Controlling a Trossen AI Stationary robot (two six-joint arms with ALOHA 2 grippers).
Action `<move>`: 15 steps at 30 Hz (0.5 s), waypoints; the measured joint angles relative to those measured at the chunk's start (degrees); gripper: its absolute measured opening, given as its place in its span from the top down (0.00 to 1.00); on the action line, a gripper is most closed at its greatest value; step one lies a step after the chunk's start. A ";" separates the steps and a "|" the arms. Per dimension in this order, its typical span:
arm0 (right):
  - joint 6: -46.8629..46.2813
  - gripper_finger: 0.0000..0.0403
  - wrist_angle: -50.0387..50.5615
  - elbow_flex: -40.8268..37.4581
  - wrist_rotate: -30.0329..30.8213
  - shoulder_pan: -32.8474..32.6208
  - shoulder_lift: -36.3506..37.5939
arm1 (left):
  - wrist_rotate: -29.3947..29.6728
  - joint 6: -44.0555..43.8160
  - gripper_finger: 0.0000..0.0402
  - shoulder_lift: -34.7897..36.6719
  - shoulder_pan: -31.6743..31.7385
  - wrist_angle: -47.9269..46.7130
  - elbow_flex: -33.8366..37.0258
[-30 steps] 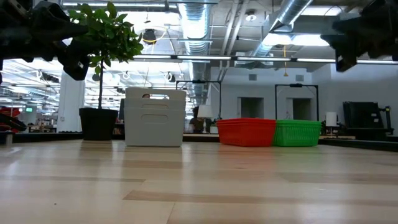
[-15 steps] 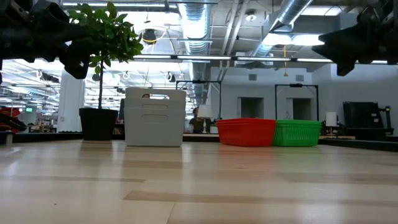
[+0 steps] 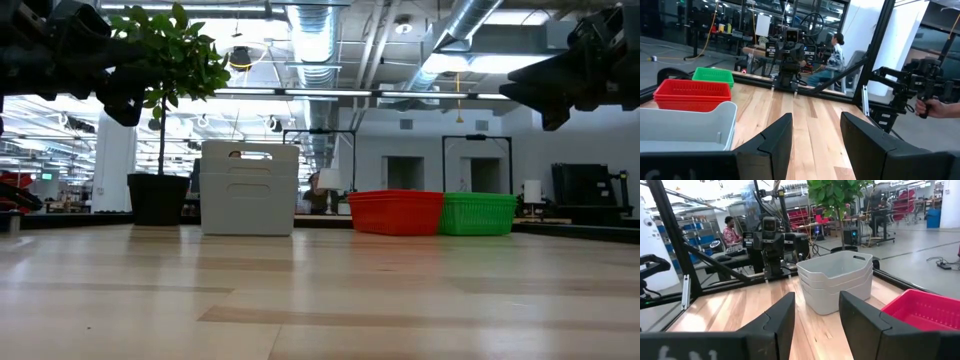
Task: Stack baskets by color
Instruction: Return to Home Position
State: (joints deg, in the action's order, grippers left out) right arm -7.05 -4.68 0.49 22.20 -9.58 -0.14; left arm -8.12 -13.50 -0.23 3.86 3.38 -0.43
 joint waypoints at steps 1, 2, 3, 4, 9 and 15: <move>0.00 0.57 0.01 0.00 0.00 0.00 0.00 | 0.00 0.01 0.61 0.00 0.00 0.00 0.00; 0.00 0.57 -0.05 0.00 0.00 0.00 0.00 | 0.00 0.01 0.61 0.00 0.00 0.00 0.00; -0.02 0.57 -0.14 0.00 0.00 0.00 0.00 | 0.00 0.00 0.61 0.00 0.00 0.00 0.00; -0.02 0.57 -0.22 0.00 0.00 -0.02 0.00 | 0.00 0.01 0.61 0.00 0.00 0.00 0.00; -0.03 0.56 -0.20 0.00 0.00 -0.07 0.00 | 0.00 0.01 0.61 0.00 0.00 0.00 0.02; -0.02 0.57 -0.22 0.00 0.00 -0.07 0.00 | -0.01 0.01 0.61 0.00 0.00 0.00 0.03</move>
State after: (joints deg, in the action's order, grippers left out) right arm -7.07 -4.91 0.49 22.20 -9.65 -0.14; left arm -8.13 -13.50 -0.23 3.86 3.38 -0.40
